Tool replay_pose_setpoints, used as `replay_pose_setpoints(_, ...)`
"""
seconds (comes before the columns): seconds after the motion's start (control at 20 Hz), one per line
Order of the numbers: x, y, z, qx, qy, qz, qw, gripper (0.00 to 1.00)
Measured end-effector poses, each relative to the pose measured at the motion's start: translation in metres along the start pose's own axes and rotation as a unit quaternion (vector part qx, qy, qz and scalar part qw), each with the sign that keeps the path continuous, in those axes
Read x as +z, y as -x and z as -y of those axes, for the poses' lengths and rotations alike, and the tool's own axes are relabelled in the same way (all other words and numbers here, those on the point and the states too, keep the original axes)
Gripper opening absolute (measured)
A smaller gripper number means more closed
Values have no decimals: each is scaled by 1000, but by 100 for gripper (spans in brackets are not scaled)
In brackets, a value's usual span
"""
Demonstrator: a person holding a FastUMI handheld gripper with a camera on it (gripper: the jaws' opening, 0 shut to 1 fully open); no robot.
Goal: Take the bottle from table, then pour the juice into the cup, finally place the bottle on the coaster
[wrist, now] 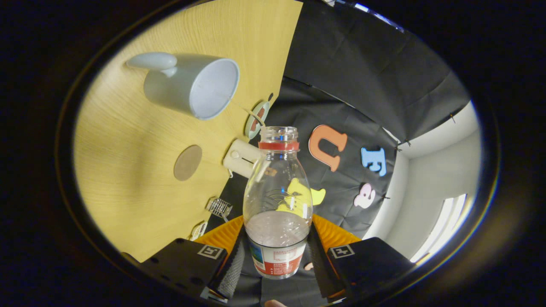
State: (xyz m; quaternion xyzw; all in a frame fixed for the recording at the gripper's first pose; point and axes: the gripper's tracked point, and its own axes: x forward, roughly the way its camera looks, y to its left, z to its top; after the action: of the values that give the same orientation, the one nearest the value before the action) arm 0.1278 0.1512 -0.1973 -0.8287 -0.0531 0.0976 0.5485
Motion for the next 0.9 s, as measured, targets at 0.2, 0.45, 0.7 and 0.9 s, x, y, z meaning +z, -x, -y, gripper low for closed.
replay_pose_setpoints(0.2, 0, 0, 2, -1, 6, 1, 1000, 76)
replay_pose_setpoints(0.45, 1, -2, 7, -8, 16, 3, 1000, 76)
replay_pose_setpoints(0.7, 6, 0, 8, -8, 25, 9, 1000, 76)
replay_pose_setpoints(0.9, 7, 1, 9, -10, 26, 10, 1000, 76)
